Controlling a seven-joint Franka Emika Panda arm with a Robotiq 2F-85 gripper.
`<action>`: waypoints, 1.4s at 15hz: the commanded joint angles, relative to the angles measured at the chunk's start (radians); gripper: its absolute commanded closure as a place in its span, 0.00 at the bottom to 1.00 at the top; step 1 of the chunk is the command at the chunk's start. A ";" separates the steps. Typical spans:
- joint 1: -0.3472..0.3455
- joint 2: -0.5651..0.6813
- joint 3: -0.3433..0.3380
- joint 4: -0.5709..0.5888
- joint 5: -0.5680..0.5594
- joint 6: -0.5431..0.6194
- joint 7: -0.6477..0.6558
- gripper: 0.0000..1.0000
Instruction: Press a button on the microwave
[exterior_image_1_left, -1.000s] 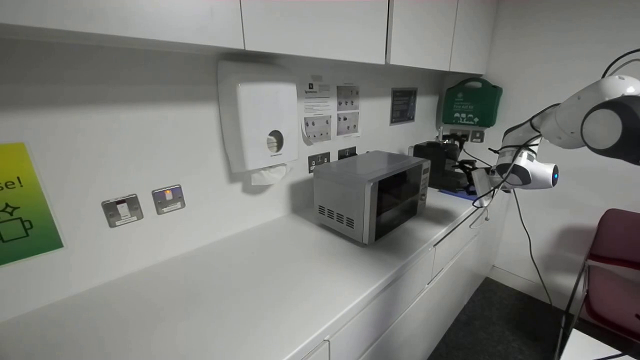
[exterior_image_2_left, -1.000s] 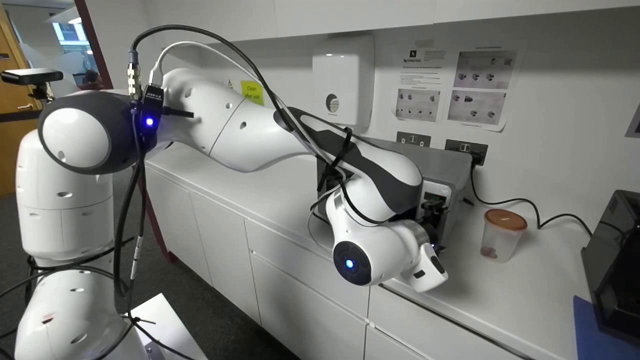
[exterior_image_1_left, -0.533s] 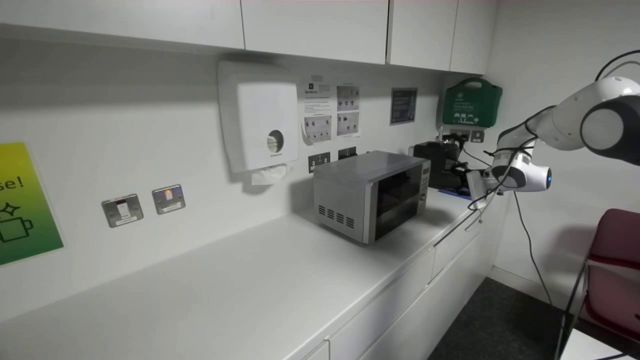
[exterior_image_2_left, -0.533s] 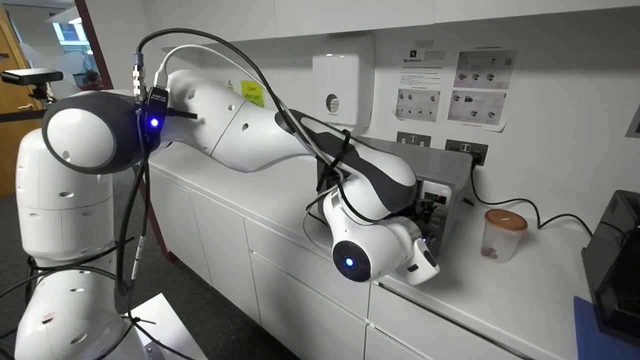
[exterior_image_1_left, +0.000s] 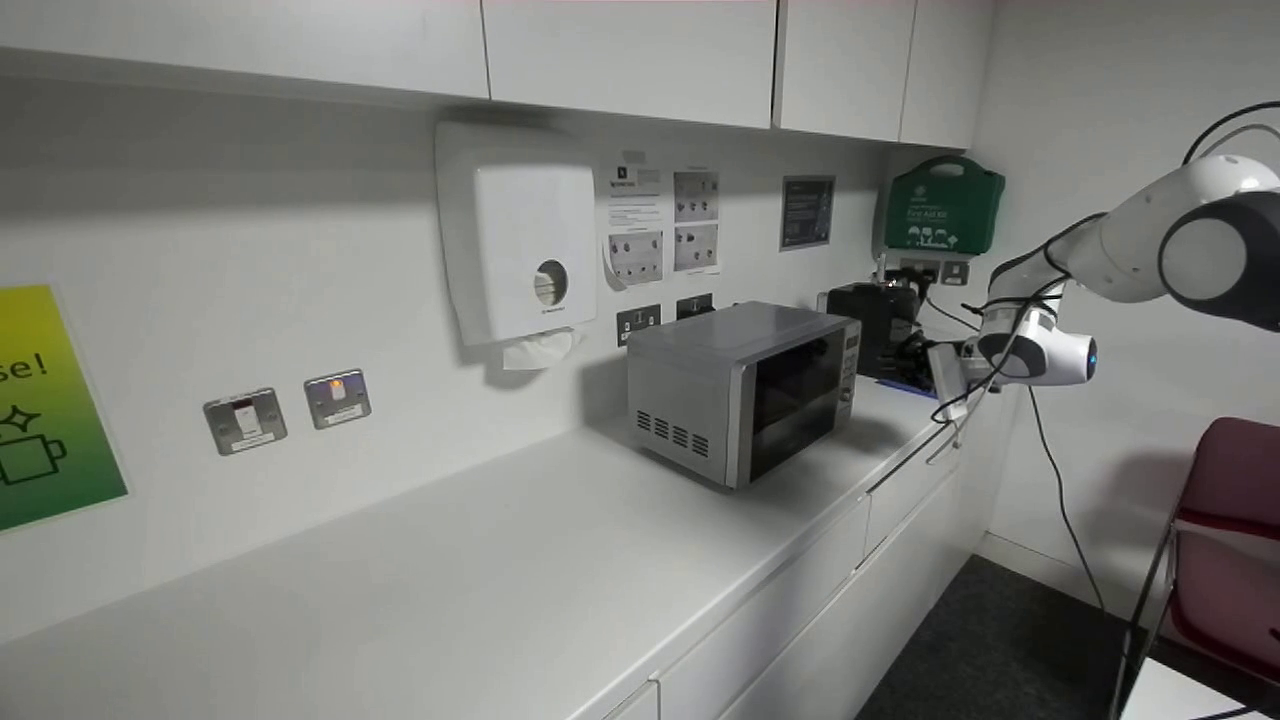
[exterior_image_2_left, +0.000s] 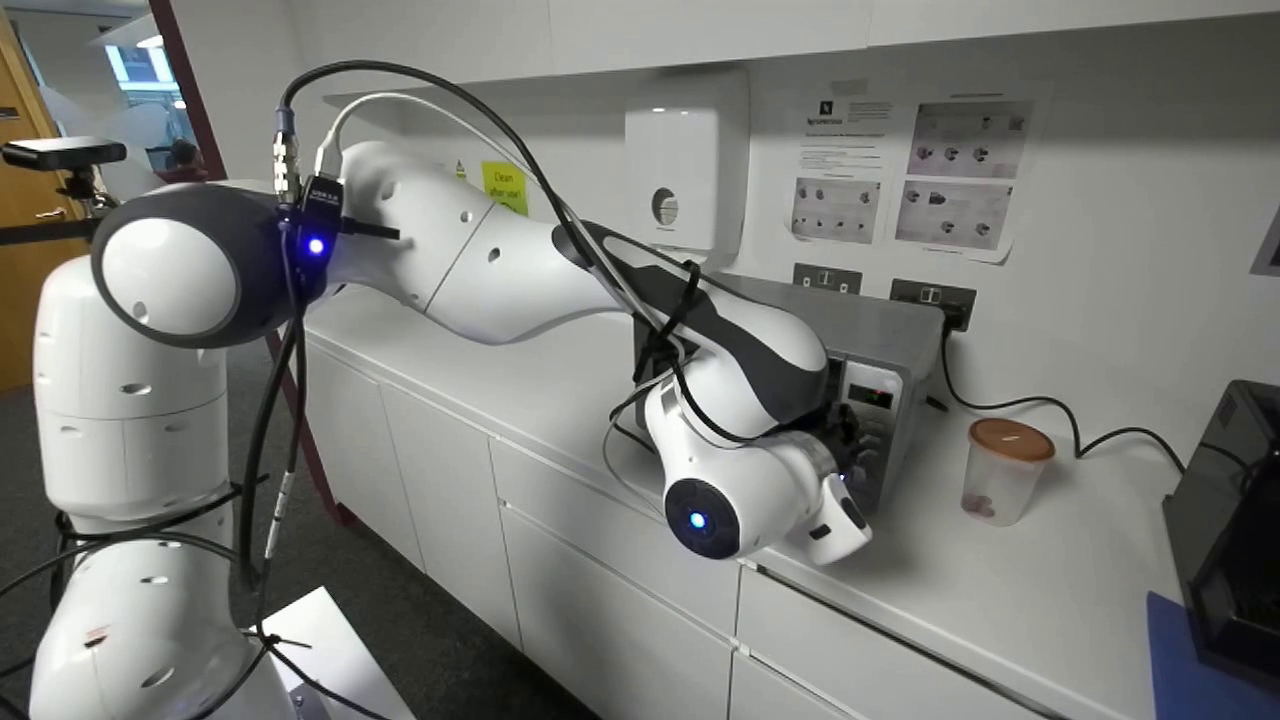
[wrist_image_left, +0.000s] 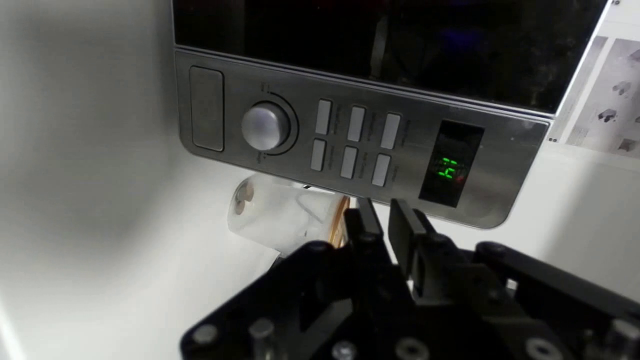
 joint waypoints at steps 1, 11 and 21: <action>-0.011 0.001 0.011 0.006 0.004 -0.007 0.013 1.00; -0.005 0.003 0.019 0.002 0.010 0.000 0.005 1.00; -0.001 -0.001 0.029 0.001 0.015 0.002 -0.003 1.00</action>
